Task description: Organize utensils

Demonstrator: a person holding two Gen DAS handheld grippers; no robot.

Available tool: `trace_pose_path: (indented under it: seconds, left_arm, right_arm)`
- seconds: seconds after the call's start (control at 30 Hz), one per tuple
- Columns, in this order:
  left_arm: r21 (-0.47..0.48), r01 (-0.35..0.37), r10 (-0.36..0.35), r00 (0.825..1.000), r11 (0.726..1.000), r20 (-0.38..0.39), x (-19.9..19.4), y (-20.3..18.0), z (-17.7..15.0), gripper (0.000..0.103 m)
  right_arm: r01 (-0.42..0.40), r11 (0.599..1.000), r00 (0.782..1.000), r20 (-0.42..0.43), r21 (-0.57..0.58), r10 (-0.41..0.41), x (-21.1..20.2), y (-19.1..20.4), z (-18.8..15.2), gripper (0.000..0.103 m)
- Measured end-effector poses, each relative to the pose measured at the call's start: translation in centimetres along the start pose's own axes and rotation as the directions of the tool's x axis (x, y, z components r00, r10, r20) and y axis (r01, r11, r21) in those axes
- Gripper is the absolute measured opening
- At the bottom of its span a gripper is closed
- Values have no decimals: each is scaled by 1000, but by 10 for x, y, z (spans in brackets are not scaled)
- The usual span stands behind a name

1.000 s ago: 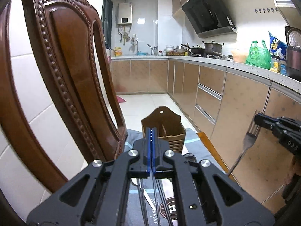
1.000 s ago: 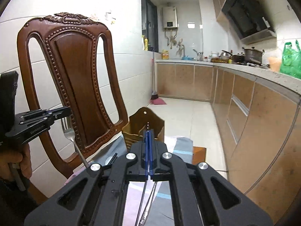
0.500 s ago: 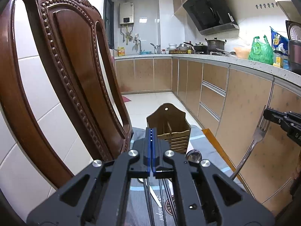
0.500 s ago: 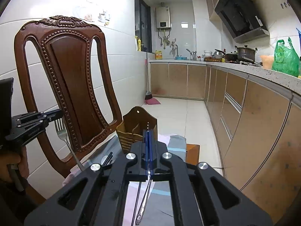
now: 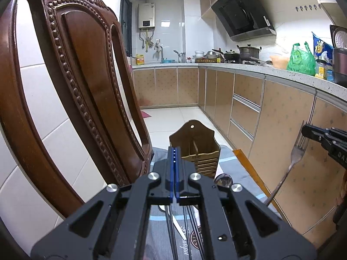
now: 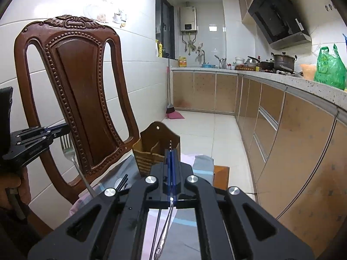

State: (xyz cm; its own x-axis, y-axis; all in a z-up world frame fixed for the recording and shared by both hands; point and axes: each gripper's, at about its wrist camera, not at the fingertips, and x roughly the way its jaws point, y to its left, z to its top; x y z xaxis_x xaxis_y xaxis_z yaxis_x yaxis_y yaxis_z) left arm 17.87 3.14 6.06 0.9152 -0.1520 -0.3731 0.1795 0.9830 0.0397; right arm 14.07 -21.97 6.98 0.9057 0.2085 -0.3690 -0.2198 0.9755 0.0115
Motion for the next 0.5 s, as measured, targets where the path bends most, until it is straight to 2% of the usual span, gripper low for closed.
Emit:
trace_pose_path:
  seconds: [0.27, 0.37, 0.5]
  left_arm:
    - [-13, 6, -6, 1000, 1000, 1, 3, 8, -4, 1]
    - [-19, 16, -16, 1000, 1000, -2, 5, 9, -5, 1]
    - [-39, 22, -22, 1000, 999, -5, 10, 16, -4, 1]
  right_arm:
    - [77, 997, 995, 72, -30, -75, 29, -2, 53, 2]
    - [121, 991, 987, 110, -56, -114, 55, 4, 81, 2]
    - [159, 984, 982, 118, -73, -150, 103, 10, 102, 2]
